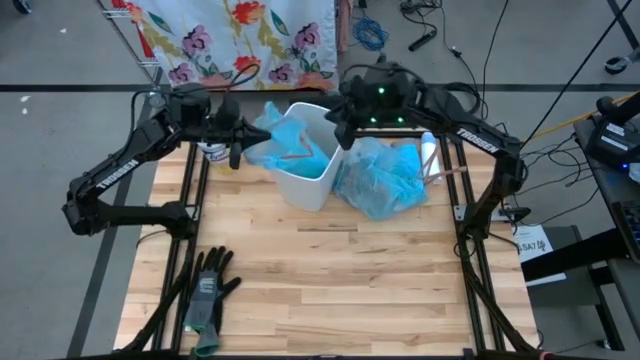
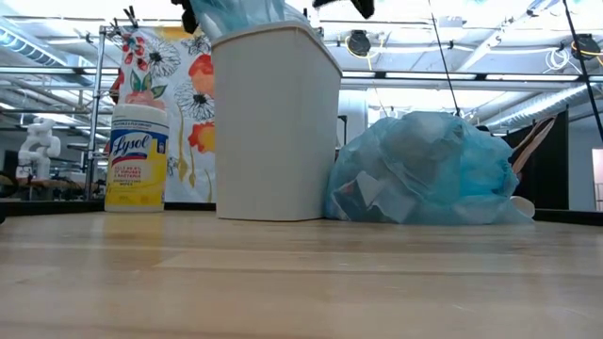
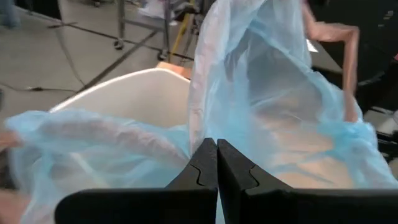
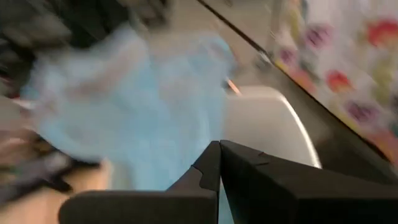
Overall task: Place trash/remove bag and relplace
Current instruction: Insert the new trash bag into the trash bin
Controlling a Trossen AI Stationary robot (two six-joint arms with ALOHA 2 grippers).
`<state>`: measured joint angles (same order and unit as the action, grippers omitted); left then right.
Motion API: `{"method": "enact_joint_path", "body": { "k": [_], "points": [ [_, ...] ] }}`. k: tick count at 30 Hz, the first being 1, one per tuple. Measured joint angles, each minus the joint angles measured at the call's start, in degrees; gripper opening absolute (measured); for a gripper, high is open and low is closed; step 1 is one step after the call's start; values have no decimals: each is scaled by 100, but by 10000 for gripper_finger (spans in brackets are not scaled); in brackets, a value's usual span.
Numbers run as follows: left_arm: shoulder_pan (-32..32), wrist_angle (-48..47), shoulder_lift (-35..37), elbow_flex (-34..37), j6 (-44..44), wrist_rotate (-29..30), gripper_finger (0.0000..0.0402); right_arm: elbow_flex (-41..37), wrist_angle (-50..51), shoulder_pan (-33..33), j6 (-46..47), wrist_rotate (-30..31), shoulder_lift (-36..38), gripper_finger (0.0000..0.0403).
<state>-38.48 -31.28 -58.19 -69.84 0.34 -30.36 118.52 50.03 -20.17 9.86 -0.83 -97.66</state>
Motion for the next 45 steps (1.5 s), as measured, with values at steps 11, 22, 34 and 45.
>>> {"method": "enact_joint_path", "body": {
  "k": [11,22,34,45],
  "points": [
    [189,552,-473,0,-153,16,0,0,-2289,318,-16,-1018,-32,0],
    [454,1996,-1067,2,-608,34,0,2,-1889,468,-145,-410,-391,0],
    [455,1667,-1050,-378,-603,36,0,1,391,403,161,1344,-479,0],
    [433,189,-1028,-382,-103,276,0,1,1114,414,320,2377,-479,0]
  ]
}}
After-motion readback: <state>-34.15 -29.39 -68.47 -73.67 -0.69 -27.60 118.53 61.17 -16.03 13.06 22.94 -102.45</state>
